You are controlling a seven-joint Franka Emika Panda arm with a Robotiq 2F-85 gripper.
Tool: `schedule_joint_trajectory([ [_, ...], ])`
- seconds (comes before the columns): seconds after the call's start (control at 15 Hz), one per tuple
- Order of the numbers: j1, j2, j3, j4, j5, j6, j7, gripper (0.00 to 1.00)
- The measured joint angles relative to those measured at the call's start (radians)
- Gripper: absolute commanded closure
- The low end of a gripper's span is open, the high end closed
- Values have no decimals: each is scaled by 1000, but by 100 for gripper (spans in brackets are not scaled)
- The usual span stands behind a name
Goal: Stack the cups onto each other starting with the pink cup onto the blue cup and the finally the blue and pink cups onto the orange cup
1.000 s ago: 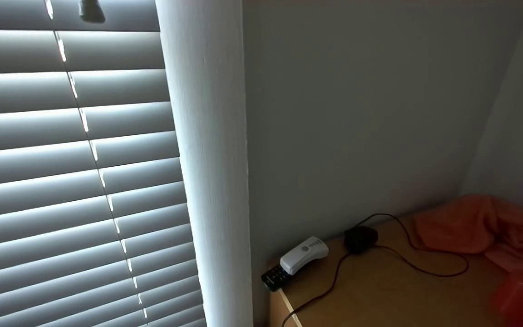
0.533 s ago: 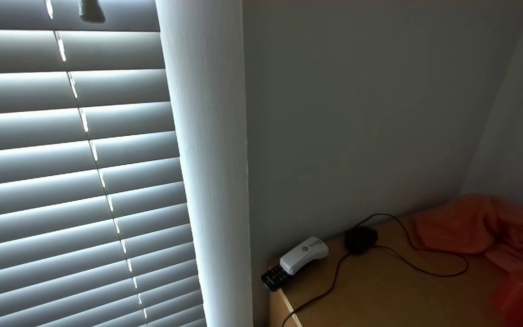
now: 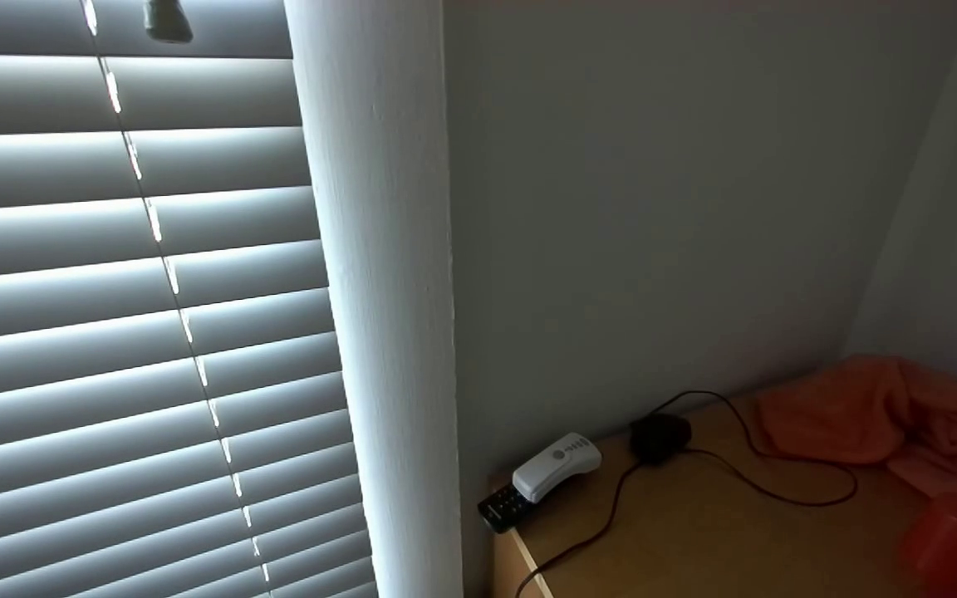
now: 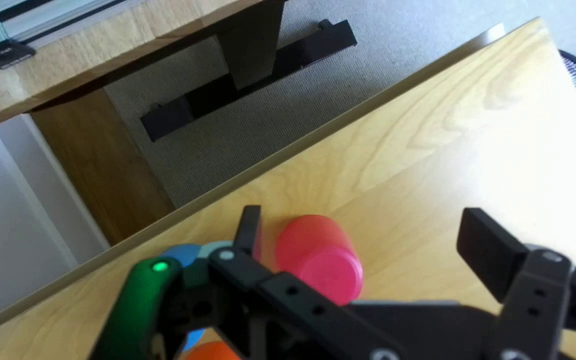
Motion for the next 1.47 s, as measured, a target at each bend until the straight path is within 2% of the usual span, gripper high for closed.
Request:
schedule_joint_trajectory([
  [0.33, 0, 203, -34, 110, 82, 0, 0, 0],
  [0.8, -8, 453, -63, 258, 111, -10, -1, 0],
  [1.47, -16, 658, -64, 416, 150, -97, 0, 0],
])
